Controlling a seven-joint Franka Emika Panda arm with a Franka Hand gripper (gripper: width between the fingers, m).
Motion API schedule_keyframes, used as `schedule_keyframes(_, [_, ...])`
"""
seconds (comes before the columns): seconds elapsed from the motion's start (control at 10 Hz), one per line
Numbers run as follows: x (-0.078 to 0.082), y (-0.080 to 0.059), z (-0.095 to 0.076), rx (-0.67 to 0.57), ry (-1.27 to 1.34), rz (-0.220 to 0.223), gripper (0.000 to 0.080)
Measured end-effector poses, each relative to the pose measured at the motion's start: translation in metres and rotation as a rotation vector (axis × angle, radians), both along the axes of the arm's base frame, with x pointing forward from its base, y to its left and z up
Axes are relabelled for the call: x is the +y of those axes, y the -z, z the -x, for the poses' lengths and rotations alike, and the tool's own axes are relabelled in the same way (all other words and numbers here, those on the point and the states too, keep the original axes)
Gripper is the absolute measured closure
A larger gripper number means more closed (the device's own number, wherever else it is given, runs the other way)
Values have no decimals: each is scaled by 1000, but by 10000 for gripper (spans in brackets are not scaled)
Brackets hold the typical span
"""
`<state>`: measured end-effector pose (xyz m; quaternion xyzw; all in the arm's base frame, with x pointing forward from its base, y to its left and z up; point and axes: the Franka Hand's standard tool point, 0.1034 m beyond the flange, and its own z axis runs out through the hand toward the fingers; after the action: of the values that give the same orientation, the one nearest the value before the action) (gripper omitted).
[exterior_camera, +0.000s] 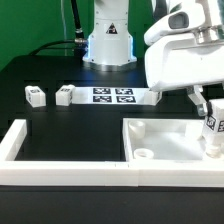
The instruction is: Assemble square table
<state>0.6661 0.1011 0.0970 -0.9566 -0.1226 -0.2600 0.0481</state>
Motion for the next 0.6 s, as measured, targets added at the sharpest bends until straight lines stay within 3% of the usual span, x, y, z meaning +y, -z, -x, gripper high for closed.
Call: schedule_keyframes(0.6, [1,15,0,4,2,0,509])
